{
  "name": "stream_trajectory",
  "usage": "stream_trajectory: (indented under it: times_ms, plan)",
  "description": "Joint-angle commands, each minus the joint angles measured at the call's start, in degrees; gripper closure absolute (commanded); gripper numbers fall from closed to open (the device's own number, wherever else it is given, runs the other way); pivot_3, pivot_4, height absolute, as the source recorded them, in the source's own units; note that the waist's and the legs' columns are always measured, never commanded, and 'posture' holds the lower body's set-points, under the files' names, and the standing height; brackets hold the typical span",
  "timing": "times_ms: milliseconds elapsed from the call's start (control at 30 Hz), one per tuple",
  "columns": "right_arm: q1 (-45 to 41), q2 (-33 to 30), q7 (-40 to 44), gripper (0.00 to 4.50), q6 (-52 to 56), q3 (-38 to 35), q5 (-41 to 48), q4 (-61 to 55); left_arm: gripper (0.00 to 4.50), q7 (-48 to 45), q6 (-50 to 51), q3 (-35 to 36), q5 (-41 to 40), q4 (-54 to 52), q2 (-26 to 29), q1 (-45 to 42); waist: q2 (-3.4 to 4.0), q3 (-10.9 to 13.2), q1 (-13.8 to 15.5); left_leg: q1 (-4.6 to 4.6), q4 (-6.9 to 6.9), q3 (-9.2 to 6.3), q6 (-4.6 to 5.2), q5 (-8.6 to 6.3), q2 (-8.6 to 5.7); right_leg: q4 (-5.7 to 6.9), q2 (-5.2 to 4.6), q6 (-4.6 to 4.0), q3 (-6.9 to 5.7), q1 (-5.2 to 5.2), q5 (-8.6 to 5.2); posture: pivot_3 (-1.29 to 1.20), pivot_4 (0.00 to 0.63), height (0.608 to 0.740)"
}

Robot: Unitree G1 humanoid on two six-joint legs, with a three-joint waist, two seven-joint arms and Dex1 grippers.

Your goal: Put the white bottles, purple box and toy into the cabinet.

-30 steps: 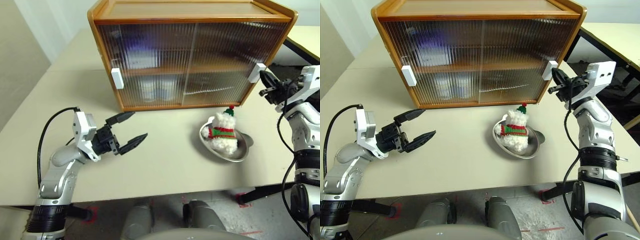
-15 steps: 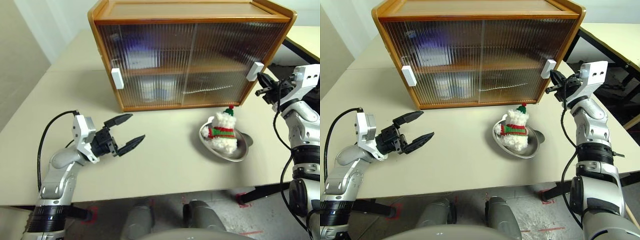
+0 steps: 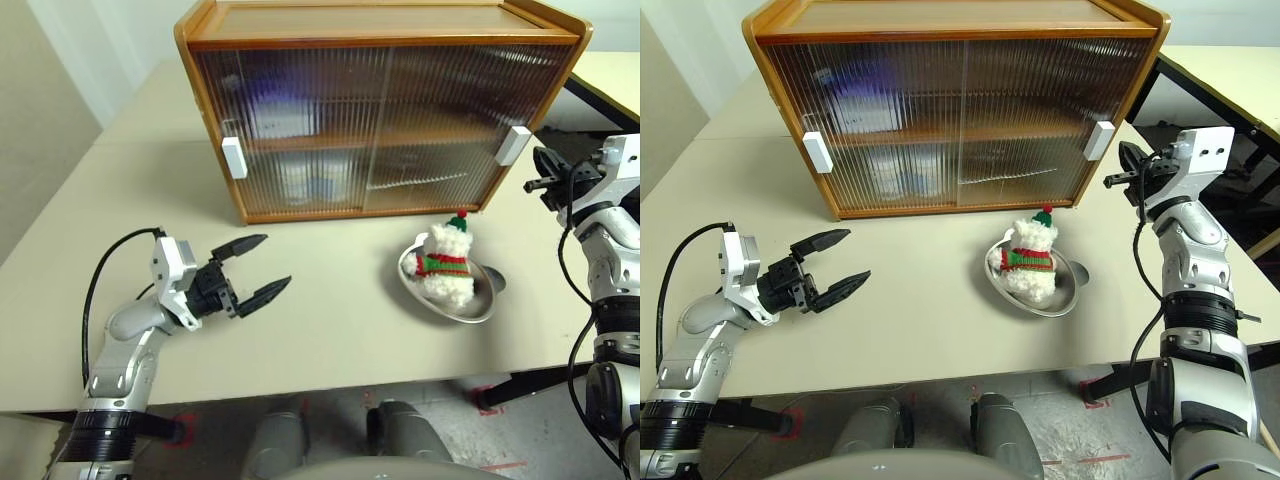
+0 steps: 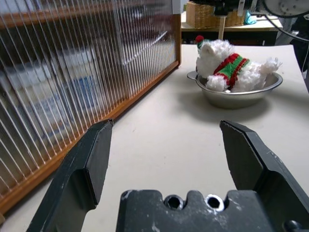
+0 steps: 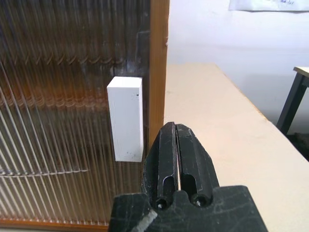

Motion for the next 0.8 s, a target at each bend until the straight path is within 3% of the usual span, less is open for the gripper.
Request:
stream_trajectory:
  times_ms: [33,800]
  plan:
    - [-0.16,0.42,-0.30,4.48,-0.03,0.00,0.05,-0.54,0.00,-0.27,-0.64,-0.70,0.87,0.87,-0.12,-0.62,0.00,0.00,0.01,0.00,0.00,0.01,0.00,0.00,-0.01,0.00,0.00,0.00,0.00,0.00,0.00,0.15,0.000,0.740]
    - [-2.99,7.98,2.54,4.48,3.16,4.98,0.54,-3.30,0.00,-1.75,-1.86,-0.62,0.95,2.30,0.01,0.93,0.09,-0.06,-0.04,0.12,0.01,0.02,0.00,0.00,0.00,0.26,0.01,-0.01,0.03,0.00,0.00,0.16,0.000,0.740]
